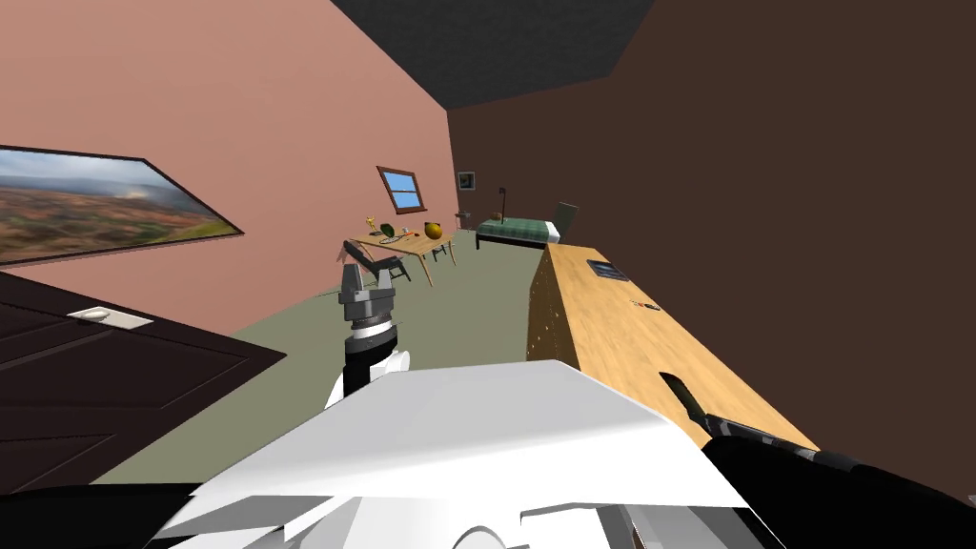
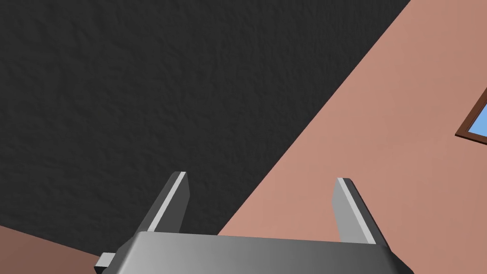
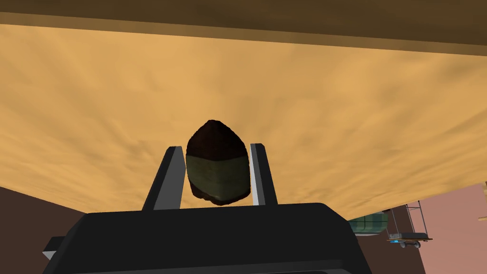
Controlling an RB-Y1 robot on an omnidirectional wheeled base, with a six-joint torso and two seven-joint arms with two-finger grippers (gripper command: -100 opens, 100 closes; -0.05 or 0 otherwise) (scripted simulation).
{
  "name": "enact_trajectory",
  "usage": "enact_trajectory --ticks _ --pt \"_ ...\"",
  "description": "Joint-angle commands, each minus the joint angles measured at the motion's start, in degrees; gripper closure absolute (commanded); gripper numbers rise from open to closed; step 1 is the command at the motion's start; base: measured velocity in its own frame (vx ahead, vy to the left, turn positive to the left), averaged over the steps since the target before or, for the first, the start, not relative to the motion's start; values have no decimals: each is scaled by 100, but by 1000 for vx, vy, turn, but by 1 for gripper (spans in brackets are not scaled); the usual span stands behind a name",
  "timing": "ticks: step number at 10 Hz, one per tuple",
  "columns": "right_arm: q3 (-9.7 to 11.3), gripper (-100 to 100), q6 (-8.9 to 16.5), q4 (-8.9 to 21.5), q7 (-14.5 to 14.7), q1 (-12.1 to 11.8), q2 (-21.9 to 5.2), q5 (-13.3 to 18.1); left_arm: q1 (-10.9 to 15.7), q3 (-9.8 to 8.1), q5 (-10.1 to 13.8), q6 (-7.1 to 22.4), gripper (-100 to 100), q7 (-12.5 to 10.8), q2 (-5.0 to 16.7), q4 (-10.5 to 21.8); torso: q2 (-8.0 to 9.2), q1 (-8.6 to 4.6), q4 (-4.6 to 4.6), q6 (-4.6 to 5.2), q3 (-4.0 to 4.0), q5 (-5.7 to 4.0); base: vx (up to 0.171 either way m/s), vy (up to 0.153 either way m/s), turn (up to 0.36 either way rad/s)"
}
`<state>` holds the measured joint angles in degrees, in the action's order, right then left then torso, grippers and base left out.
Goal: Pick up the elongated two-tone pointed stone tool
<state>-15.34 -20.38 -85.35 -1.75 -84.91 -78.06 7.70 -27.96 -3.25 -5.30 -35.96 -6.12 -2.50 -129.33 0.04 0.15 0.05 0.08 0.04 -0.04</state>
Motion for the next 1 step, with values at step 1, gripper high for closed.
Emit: enact_trajectory --ticks 1 --pt "0 0 0 0 0 0 0 0 0 0 0 0 0 0 0 0 0 0 0 0 0 0 0 0 0"
